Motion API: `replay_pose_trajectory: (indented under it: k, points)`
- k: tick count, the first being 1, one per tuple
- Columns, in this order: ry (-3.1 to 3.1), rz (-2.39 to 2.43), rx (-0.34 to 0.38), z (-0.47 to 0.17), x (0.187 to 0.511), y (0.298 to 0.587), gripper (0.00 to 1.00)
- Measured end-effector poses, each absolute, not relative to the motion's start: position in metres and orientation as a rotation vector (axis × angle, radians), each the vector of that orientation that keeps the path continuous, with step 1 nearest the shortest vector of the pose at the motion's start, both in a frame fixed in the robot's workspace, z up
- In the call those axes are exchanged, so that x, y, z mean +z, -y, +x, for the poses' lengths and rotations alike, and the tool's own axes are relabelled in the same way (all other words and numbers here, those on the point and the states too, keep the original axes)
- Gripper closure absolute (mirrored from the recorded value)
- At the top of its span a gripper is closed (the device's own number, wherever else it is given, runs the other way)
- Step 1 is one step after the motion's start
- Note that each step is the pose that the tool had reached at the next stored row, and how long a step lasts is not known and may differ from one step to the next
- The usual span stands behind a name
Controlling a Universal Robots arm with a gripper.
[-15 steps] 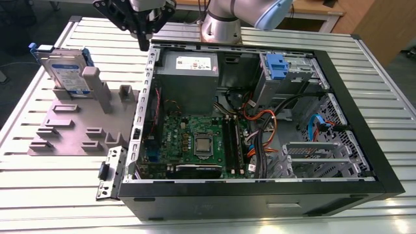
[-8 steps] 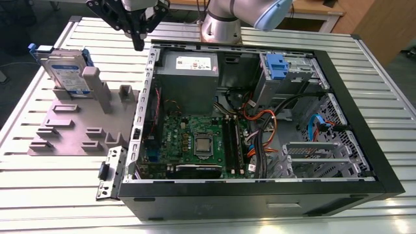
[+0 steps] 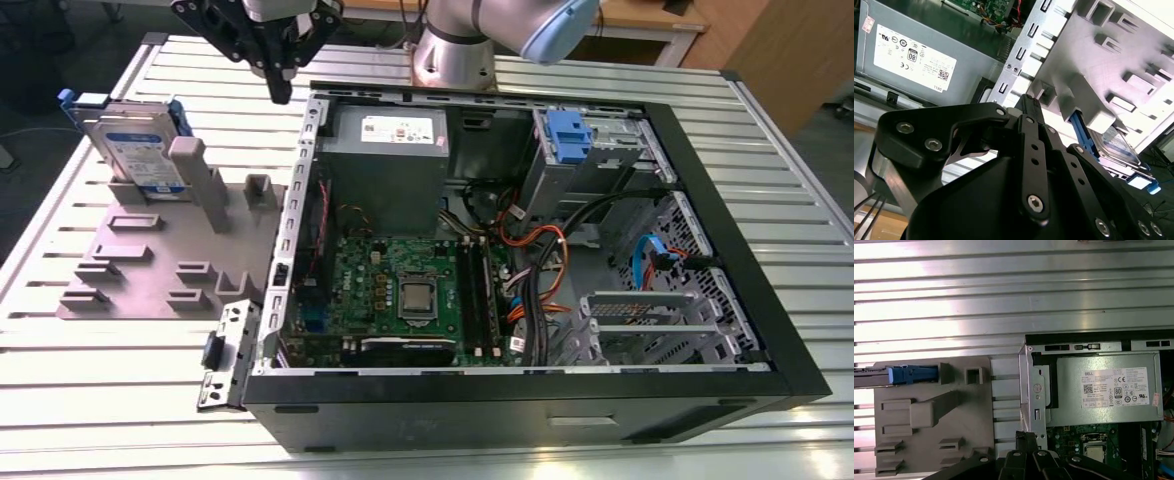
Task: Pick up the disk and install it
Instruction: 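Reach for the disk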
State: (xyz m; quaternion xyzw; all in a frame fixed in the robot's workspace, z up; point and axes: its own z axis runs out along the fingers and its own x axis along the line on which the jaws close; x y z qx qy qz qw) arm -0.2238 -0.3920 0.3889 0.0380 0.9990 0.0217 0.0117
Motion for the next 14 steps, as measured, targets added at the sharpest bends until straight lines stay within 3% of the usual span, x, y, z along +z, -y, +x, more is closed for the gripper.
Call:
replay_pose_trajectory:
  k: [14]
  points:
    - [-3.115, 0.119, 0.068, -0.2253, 0.3889, 0.392, 0.89]
